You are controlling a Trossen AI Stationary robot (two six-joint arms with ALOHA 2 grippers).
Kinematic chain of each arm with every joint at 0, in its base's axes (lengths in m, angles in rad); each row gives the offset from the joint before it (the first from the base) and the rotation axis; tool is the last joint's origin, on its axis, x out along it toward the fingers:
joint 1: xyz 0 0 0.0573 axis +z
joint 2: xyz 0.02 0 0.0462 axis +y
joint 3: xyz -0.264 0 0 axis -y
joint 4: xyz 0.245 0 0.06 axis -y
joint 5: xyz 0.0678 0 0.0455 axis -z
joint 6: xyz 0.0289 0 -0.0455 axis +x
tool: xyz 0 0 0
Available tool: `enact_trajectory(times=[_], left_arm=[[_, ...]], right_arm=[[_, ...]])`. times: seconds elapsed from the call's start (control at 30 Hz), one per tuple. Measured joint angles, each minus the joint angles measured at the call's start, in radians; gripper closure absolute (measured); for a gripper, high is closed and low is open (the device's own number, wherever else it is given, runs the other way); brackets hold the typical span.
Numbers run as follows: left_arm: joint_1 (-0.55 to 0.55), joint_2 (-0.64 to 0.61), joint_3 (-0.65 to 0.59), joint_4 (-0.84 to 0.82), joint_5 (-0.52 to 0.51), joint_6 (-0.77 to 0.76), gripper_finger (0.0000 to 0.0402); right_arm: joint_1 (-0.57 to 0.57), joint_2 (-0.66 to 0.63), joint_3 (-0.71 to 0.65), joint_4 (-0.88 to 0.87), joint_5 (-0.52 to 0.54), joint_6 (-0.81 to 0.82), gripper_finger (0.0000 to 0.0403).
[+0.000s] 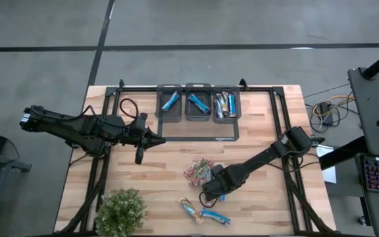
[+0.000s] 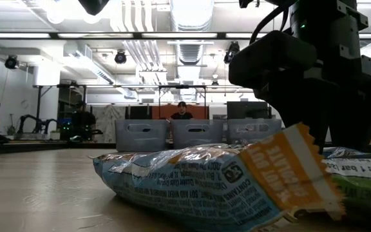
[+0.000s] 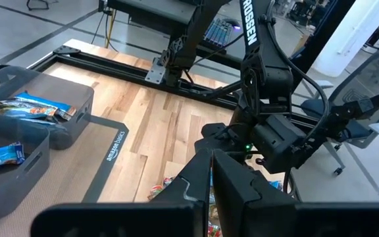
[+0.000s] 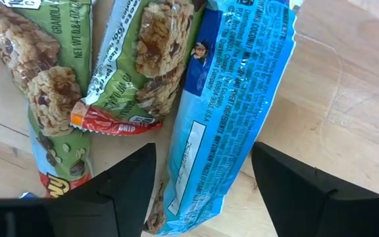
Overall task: Pick and place Granola Bars by type
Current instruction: Put the blue granola bar into the center black bin
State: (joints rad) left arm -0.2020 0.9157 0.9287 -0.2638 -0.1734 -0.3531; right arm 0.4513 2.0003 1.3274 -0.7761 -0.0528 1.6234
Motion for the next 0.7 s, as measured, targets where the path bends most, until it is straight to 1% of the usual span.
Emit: enact_trajectory(times=[0.23,0.7], left_arm=[[0.0,0.0,0.0,0.001,0.0,0.0,0.0401],[0.0,0.0,0.0,0.001,0.0,-0.006,0.0401]], right_arm=[[0.0,0.0,-0.002,0.003,0.0,0.0,0.0172],[-0.001,0.007,-0.006,0.015,-0.005,0.027,0.024]])
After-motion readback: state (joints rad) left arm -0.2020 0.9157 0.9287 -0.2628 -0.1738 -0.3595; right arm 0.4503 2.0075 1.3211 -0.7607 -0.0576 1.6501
